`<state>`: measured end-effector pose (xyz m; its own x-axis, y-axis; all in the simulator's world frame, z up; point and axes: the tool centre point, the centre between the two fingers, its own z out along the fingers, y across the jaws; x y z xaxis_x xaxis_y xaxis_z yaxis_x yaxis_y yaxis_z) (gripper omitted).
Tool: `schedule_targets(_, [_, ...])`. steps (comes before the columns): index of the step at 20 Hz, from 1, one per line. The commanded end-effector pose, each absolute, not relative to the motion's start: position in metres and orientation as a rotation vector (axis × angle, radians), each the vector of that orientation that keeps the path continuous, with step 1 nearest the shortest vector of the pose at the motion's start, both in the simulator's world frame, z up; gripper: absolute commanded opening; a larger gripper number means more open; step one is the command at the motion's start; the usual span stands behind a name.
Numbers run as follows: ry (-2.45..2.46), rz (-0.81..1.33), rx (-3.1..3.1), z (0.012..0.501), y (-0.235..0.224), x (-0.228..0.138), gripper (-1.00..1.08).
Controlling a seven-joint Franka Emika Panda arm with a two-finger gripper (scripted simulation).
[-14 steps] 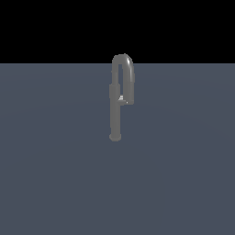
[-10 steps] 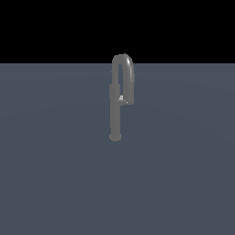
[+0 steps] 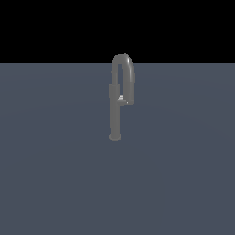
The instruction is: Turn on the faucet by rotating a designated handle.
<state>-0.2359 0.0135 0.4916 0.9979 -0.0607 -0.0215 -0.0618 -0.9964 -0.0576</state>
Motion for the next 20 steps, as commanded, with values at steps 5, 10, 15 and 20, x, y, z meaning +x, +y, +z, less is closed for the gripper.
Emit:
schedule_targets(5, [0.180, 0.137, -3.019, 0.488, 0.014, -0.211, -1.00])
schedule_targets(10, [0.267, 0.245, -2.946, 0.483, 0.012, -0.185, -1.00])
schedule_targets(15, [0.355, 0.355, -2.862, 0.476, 0.010, -0.158, -1.00])
schedule_targets(20, [0.441, 0.463, -2.769, 0.466, 0.006, -0.132, -1.00])
